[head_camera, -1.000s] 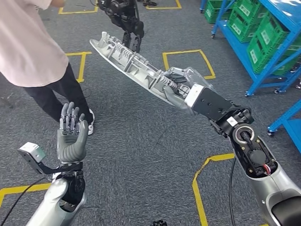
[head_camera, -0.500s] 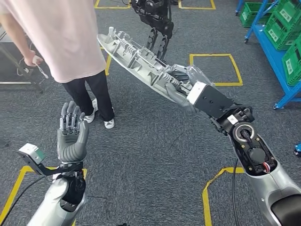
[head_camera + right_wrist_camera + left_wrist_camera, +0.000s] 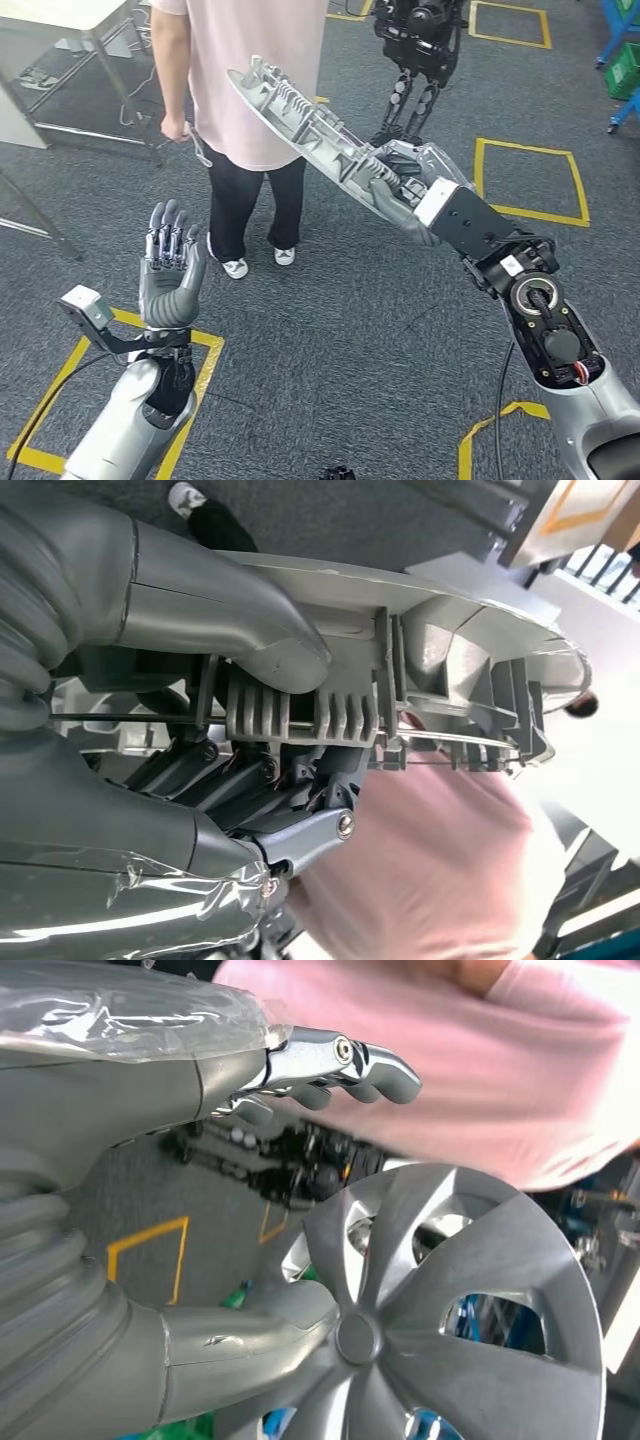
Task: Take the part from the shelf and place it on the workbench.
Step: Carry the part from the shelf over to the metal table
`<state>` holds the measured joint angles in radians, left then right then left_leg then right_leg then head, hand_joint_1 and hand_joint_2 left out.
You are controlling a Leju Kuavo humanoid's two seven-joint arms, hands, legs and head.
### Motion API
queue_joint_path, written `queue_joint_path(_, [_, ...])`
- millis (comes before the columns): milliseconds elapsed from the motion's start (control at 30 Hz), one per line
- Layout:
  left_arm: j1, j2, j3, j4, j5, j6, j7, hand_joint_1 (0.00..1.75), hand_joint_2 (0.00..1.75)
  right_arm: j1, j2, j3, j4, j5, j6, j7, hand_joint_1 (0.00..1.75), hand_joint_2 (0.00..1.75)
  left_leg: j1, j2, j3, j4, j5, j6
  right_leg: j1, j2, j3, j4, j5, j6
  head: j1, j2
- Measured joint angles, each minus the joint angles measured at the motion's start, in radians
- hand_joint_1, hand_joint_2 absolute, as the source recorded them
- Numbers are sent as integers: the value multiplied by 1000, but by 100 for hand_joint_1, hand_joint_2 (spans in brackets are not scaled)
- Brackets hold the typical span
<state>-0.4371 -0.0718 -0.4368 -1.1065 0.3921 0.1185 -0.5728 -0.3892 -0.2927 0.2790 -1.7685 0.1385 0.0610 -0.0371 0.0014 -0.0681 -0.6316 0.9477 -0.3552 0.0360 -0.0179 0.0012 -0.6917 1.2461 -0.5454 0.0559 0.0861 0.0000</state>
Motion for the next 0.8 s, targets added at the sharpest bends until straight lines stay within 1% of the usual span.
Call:
queue_joint_path(33, [-1, -1, 0, 4, 0, 0, 0, 0, 175, 0, -1, 0, 0, 0, 0, 0, 175, 175, 1, -16, 1, 3, -1, -1, -1, 8, 24, -64, 43, -2, 2, 0])
queue_joint_path(67, [-2, -2, 0, 7, 0, 0, -1, 0, 175, -1, -1, 0, 0, 0, 0, 0, 175, 175, 3, -31, 0, 6, -2, -4, -5, 30, 55, -138, 80, -4, 4, 0])
queue_joint_path(100, [-3, -4, 0, 9, 0, 0, -2, 0, 175, -1, -2, -1, 0, 0, 0, 0, 175, 175, 3, -46, -3, 11, -3, -7, -9, 54, 83, -205, 106, -4, 4, 0])
queue_joint_path(133, [-5, -5, 0, 12, 1, 0, -3, 0, 175, -2, -2, -1, -1, 0, 0, -1, 175, 175, 4, -60, -9, 15, -2, -13, -10, 71, 103, -246, 117, -4, 4, 0])
queue_joint_path(167, [-6, -6, 0, 16, 2, 0, -5, 0, 175, -3, -3, 0, -1, 0, 1, -2, 175, 175, 6, -73, -15, 16, 1, -19, -10, 82, 113, -262, 115, -5, 3, 0])
queue_joint_path(200, [-6, -6, 0, 19, 2, 0, -6, 0, 175, -4, -3, 0, -1, 0, 1, -2, 175, 175, 8, -87, -20, 15, 6, -26, -8, 75, 117, -266, 114, -6, 2, 0])
queue_joint_path(233, [-6, -5, 0, 22, 3, 0, -8, 0, 175, -6, -4, 1, -1, 0, 2, -3, 175, 175, 8, -94, -24, 13, 9, -32, -9, 62, 121, -266, 116, -10, 2, 0])
queue_joint_path(267, [-7, -3, 0, 25, 4, 0, -9, 0, 175, -8, -4, 2, -1, 0, 2, -3, 175, 175, 5, -78, -28, 18, 5, -37, -11, 48, 123, -270, 119, -15, 0, 0])
queue_joint_path(300, [-9, -2, 0, 27, 4, 0, -10, 0, 175, -10, -3, 3, -1, 0, 2, -3, 175, 175, 0, -47, -41, 40, -9, -41, -11, 34, 125, -275, 121, -22, -7, 0])
queue_joint_path(333, [-11, -1, 0, 29, 6, 0, -11, 0, 175, -11, -3, 3, -1, 0, 2, -4, 175, 175, -4, -7, -63, 86, -35, -44, -12, 19, 127, -278, 124, -28, -14, 0])
queue_joint_path(367, [-13, 0, 0, 31, 7, 0, -12, 0, 175, -13, -3, 3, -1, 0, 2, -6, 175, 175, -6, 31, -96, 155, -69, -46, -8, 4, 127, -280, 124, -32, -20, 0])
queue_joint_path(400, [-14, 0, -1, 34, 8, 0, -13, 0, 175, -14, -3, 3, -1, 0, 2, -8, 175, 175, -5, 50, -133, 232, -101, -48, -6, -11, 126, -280, 123, -35, -25, 0])
queue_joint_path(433, [-13, 0, -1, 38, 10, 0, -13, 0, 175, -14, -3, 3, 0, 0, 2, -9, 175, 175, -4, 57, -163, 294, -122, -49, -4, -26, 126, -280, 123, -36, -26, 0])
queue_joint_path(467, [-13, 1, -1, 42, 10, 1, -14, 0, 175, -14, -3, 3, 0, 0, 2, -11, 175, 175, -4, 60, -176, 323, -126, -50, -4, -41, 126, -280, 122, -37, -28, 0])
queue_joint_path(500, [-12, 2, -1, 46, 11, 2, -15, 0, 175, -14, -3, 4, 1, 0, 2, -13, 175, 175, -4, 63, -167, 307, -111, -48, -3, -55, 127, -280, 122, -37, -29, 0])
queue_joint_path(533, [-13, 2, -1, 49, 12, 4, -17, 0, 175, -15, -3, 6, 2, 0, 3, -16, 175, 175, -5, 70, -135, 250, -84, -45, -2, -68, 127, -280, 121, -36, -31, 0])
queue_joint_path(567, [-14, 3, -1, 50, 13, 9, -19, 0, 175, -18, -3, 8, 4, -1, 5, -21, 175, 175, -8, 89, -89, 170, -53, -39, 0, -81, 129, -280, 120, -36, -32, 0])
queue_joint_path(600, [-15, 4, -1, 51, 14, 17, -21, 0, 175, -24, -3, 10, 6, -2, 8, -28, 175, 175, -13, 113, -48, 95, -30, -32, 4, -92, 130, -279, 118, -34, -32, 0])
queue_joint_path(633, [-16, 5, -1, 51, 15, 28, -20, 0, 175, -33, -3, 12, 10, -3, 12, -35, 175, 175, -19, 130, -19, 42, -17, -24, 8, -102, 130, -279, 116, -32, -31, 0])
queue_joint_path(667, [-15, 6, 0, 50, 17, 39, -17, 0, 175, -43, -3, 14, 15, -5, 16, -43, 175, 175, -23, 137, -5, 14, -13, -18, 11, -112, 132, -279, 114, -28, -30, 0])
queue_joint_path(700, [-13, 9, 0, 49, 18, 52, -11, 0, 175, -54, -1, 18, 21, -6, 19, -50, 175, 175, -26, 130, -5, 9, -14, -14, 13, -122, 134, -279, 112, -24, -30, 0])
queue_joint_path(733, [-8, 13, 1, 46, 18, 63, -4, 0, 175, -65, 1, 21, 27, -6, 23, -55, 175, 175, -24, 114, -5, 6, -12, -10, 13, -133, 137, -280, 109, -19, -29, 0])
queue_joint_path(767, [-3, 17, 2, 41, 18, 71, 2, 0, 175, -73, 3, 25, 32, -6, 27, -59, 175, 175, -21, 101, -2, 2, -10, -7, 11, -130, 137, -276, 103, -14, -29, 0])
queue_joint_path(800, [2, 20, 2, 36, 18, 79, 7, 0, 175, -79, 5, 27, 36, -6, 30, -62, 175, 175, -16, 88, 1, -2, -8, -2, 9, -110, 131, -259, 90, -9, -29, 0])
